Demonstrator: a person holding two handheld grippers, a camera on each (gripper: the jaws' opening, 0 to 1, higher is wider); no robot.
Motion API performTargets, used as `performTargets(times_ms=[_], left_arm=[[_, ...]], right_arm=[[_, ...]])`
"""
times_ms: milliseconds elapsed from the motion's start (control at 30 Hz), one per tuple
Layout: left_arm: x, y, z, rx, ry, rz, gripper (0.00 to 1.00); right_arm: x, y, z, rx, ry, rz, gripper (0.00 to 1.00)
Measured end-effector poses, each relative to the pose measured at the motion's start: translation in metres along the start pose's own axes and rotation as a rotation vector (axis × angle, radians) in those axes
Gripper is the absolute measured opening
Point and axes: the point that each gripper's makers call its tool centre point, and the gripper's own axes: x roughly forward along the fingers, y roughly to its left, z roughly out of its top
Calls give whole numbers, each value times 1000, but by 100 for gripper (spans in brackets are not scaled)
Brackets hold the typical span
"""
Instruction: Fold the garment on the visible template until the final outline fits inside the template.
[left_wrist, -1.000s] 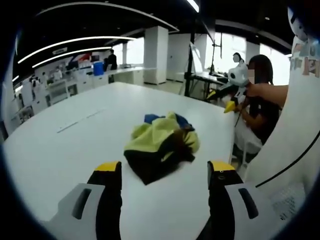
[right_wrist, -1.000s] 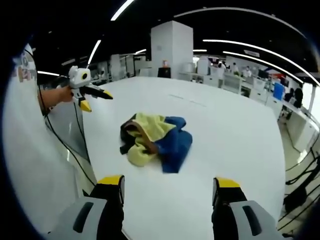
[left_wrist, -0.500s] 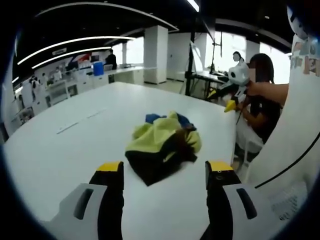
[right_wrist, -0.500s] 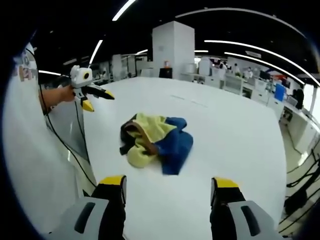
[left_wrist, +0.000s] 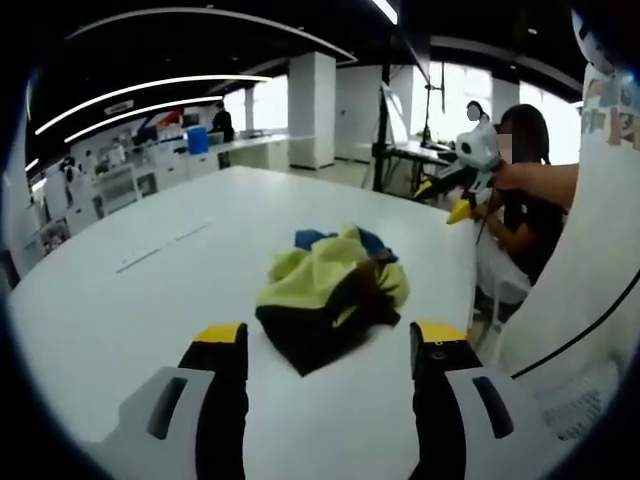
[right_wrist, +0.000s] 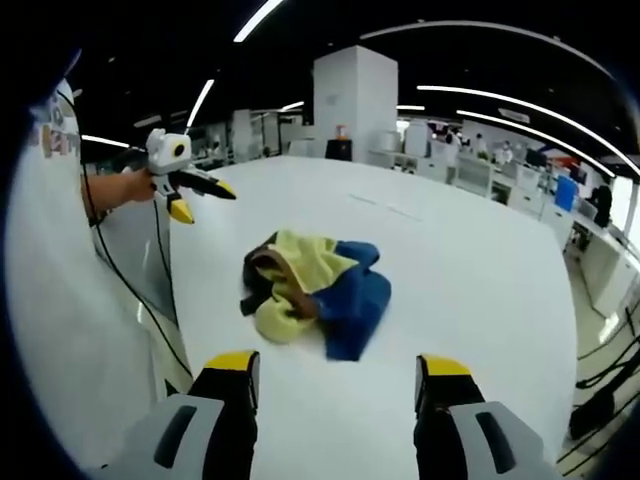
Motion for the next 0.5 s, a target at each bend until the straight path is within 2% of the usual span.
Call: performTargets(times_ms=[333, 500], left_arm=[[5, -2, 1, 10, 3, -15, 60], [9, -3, 2, 5, -1, -27, 59]], right_arm=[[10, 5, -2, -26, -1, 20, 49], [19, 7, -3, -18, -9, 33, 49]])
